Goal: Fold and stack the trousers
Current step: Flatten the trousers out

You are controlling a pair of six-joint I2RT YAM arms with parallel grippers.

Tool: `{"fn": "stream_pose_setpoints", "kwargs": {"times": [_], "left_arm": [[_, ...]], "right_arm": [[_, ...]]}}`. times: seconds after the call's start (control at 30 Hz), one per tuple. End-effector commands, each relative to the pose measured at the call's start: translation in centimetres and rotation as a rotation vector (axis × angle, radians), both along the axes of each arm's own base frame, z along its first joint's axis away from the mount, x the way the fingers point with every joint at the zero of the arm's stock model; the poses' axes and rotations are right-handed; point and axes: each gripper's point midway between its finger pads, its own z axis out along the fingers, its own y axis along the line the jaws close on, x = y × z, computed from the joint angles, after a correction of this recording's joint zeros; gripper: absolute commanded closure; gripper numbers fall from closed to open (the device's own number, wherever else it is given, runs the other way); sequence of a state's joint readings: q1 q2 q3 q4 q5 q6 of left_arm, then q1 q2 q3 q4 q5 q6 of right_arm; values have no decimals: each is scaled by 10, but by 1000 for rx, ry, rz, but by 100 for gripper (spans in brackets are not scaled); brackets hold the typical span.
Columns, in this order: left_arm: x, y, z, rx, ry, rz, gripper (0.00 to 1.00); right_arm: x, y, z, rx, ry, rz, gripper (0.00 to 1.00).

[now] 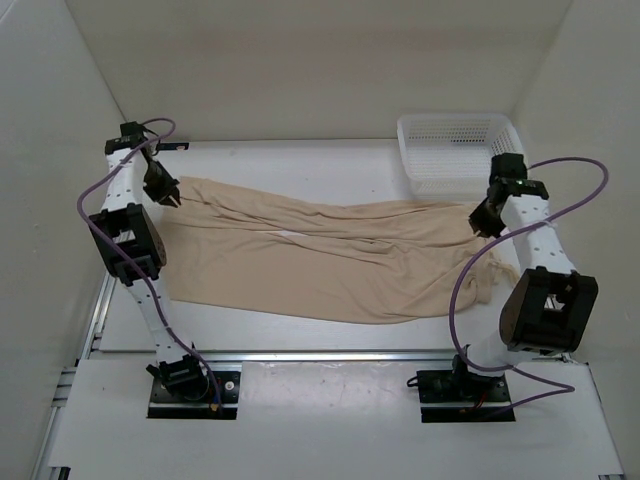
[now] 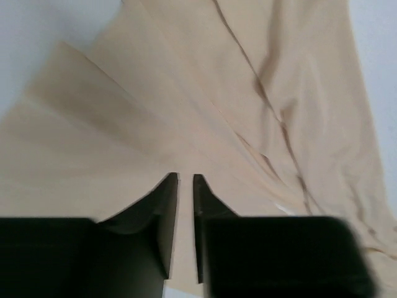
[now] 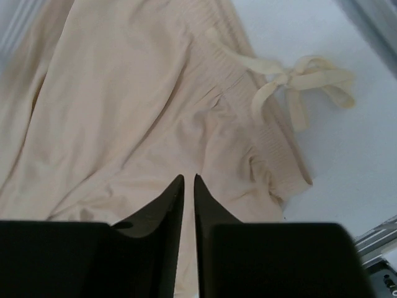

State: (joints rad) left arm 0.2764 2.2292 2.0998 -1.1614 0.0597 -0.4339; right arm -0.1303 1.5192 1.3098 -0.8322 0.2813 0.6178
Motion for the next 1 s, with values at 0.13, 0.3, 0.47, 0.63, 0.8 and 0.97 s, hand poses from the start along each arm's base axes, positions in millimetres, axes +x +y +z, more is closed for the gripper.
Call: {"fn": "stream_pose_setpoints", "kwargs": {"times": [0.13,0.3,0.47,0.63,0.8,0.97], "left_arm": [[-31,-97,43,-55,-108,-206,88],[-66,-143,0,-57,0,-272,88],[-95,-136,-13,-23,49,-234,88],[-122,-124,-7,22,48,-192,88],[-138,-116,-20,18,68,-160,83],[-135,-124,-45,-54,110,-133,83]], "right_arm": [[0,103,-41,119,113,325,97],[-21,176,-58,213,164,469,94],[-66,192,-92,222,276,473,87],[-108,176,-106,225,312,414,83],[-119,173,-99,275,274,390,80],[-103,167,-101,232,261,343,79]]}}
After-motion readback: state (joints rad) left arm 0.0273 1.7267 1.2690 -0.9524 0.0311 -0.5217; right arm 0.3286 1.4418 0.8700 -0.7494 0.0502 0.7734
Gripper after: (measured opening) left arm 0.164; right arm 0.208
